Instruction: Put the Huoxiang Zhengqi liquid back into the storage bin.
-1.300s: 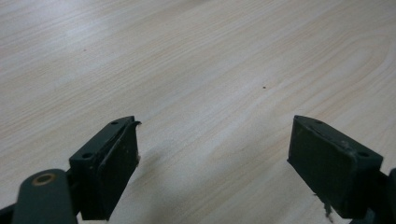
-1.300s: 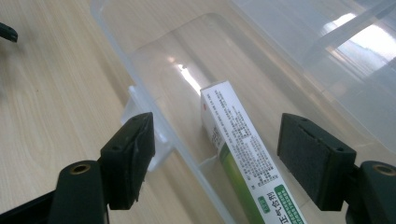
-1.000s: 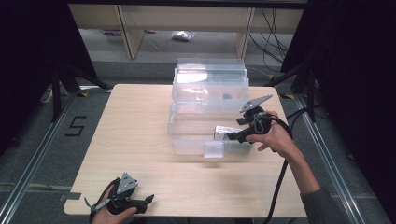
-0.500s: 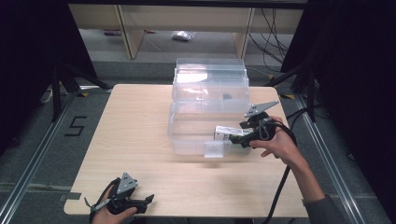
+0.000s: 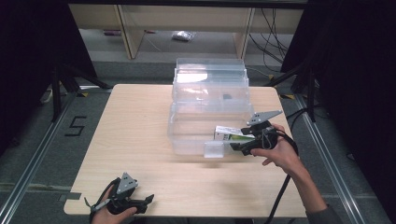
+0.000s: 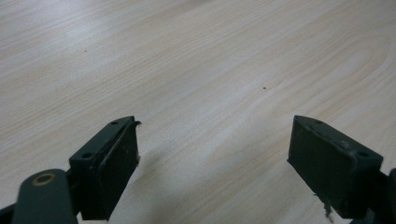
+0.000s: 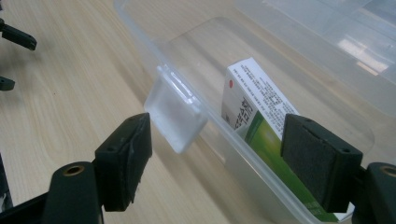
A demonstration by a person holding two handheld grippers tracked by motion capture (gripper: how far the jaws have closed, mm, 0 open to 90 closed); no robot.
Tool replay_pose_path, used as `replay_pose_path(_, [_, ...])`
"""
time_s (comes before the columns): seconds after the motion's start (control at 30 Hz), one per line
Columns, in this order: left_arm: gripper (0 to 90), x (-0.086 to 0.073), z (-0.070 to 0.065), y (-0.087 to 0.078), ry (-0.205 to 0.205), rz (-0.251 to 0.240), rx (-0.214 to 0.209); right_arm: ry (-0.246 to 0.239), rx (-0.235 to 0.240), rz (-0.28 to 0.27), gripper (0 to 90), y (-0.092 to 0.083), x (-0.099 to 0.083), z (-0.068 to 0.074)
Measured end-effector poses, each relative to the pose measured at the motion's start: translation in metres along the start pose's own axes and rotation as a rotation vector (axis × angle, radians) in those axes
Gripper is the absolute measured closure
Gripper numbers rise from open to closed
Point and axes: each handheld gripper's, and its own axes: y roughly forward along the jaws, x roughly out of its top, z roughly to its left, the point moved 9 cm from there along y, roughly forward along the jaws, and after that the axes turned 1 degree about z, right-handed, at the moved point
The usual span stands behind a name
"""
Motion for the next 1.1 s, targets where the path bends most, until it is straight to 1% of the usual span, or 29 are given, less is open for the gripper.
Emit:
replay_pose_path(0.07, [15.5,0.000,0.000,0.000,-0.002,0.001,-0.004,0.011,0.001,0.002,25.9,0.000,-0.003,0.001])
replay_pose_path(0.1, [15.5,-0.001,0.000,-0.002,0.011,0.017,-0.005,0.016,0.000,0.005,25.8,0.000,-0.004,0.001])
replay_pose_path(0.13, [15.5,-0.001,0.001,-0.002,0.017,0.017,-0.006,0.014,0.006,0.011,25.7,0.000,-0.007,0.003])
replay_pose_path(0.17, [15.5,-0.001,0.000,-0.002,0.009,0.017,-0.005,0.014,0.006,0.011,25.7,0.000,-0.007,0.003])
replay_pose_path(0.23, [15.5,-0.001,0.000,-0.001,0.010,0.017,-0.005,0.024,-0.004,0.005,25.6,0.000,-0.009,0.003])
replay_pose_path(0.27, [15.5,-0.001,0.000,-0.001,0.010,0.015,-0.004,0.040,-0.004,-0.018,25.5,0.001,-0.010,0.007])
replay_pose_path(0.3, [15.5,-0.001,0.000,-0.001,0.010,0.015,-0.004,0.040,-0.004,-0.018,25.5,0.001,-0.010,0.007])
replay_pose_path(0.33, [15.5,-0.001,0.000,-0.001,0.010,0.010,-0.005,0.022,-0.005,-0.004,25.5,0.000,-0.013,0.006])
replay_pose_path(0.37, [15.5,-0.001,0.000,-0.001,0.010,0.010,-0.005,0.022,-0.005,-0.004,25.5,0.000,-0.013,0.006])
replay_pose_path(0.4, [15.5,0.000,0.000,0.000,-0.001,0.000,0.001,0.026,-0.012,-0.021,25.4,0.001,-0.015,0.008])
replay_pose_path(0.47, [15.5,0.001,-0.001,0.001,-0.016,-0.017,0.002,0.015,-0.006,-0.017,25.2,0.002,-0.017,0.008])
replay_pose_path(0.5, [15.5,0.001,-0.001,0.001,-0.016,-0.017,0.002,0.015,-0.006,-0.017,25.2,0.002,-0.017,0.008])
replay_pose_path(0.53, [15.5,0.000,-0.001,0.000,-0.003,-0.003,-0.006,0.018,0.003,-0.015,25.1,0.002,-0.019,0.009])
replay_pose_path(0.57, [15.5,-0.001,0.000,-0.001,0.008,0.008,-0.006,0.041,-0.003,-0.016,24.8,0.003,-0.022,0.012])
replay_pose_path(0.6, [15.5,-0.001,0.000,-0.001,0.009,0.015,-0.004,0.041,-0.003,-0.016,24.8,0.003,-0.022,0.012])
replay_pose_path(0.63, [15.5,-0.001,0.000,-0.001,0.008,0.010,-0.004,0.035,-0.004,-0.010,24.7,0.002,-0.024,0.012])
replay_pose_path(0.67, [15.5,0.000,0.000,-0.001,0.010,0.008,-0.006,0.024,-0.005,-0.025,24.6,0.002,-0.024,0.012])
replay_pose_path(0.7, [15.5,0.000,0.000,-0.001,0.010,0.008,-0.006,0.024,-0.005,-0.025,24.6,0.002,-0.024,0.012])
replay_pose_path(0.73, [15.5,0.001,-0.001,0.001,-0.015,-0.016,0.002,0.032,-0.009,-0.028,24.4,0.000,-0.026,0.014])
replay_pose_path(0.77, [15.5,0.001,-0.001,0.001,-0.017,-0.017,0.001,0.034,-0.006,-0.027,24.4,-0.001,-0.028,0.015])
replay_pose_path(0.8, [15.5,0.000,0.000,0.001,-0.007,-0.005,0.003,0.044,-0.002,-0.021,24.4,-0.001,-0.029,0.017])
replay_pose_path(0.83, [15.5,0.000,0.000,0.001,-0.007,-0.005,0.003,0.044,-0.002,-0.021,24.4,-0.001,-0.029,0.017])
replay_pose_path(0.87, [15.5,-0.001,0.000,-0.001,0.009,0.016,-0.003,0.040,0.008,-0.031,24.3,-0.002,-0.031,0.020])
replay_pose_path(0.9, [15.5,-0.001,0.000,-0.001,0.009,0.016,-0.003,0.040,0.008,-0.031,24.3,-0.002,-0.031,0.020])
replay_pose_path(0.93, [15.5,0.001,-0.001,0.001,-0.016,-0.017,0.002,0.031,0.015,-0.032,23.7,-0.001,-0.034,0.021])
replay_pose_path(1.0, [15.5,0.001,-0.001,0.001,-0.015,-0.012,0.008,0.035,0.019,-0.028,23.7,-0.001,-0.036,0.022])
replay_pose_path(1.03, [15.5,0.001,-0.001,0.001,-0.015,-0.012,0.007,0.058,0.015,-0.025,23.7,0.000,-0.040,0.023])
replay_pose_path(1.07, [15.5,0.001,-0.002,0.001,-0.021,-0.018,-0.001,0.061,0.012,-0.025,23.7,0.002,-0.045,0.023])
replay_pose_path(1.1, [15.5,-0.001,0.000,-0.001,0.009,0.010,-0.004,0.067,0.006,-0.024,23.6,0.002,-0.046,0.023])
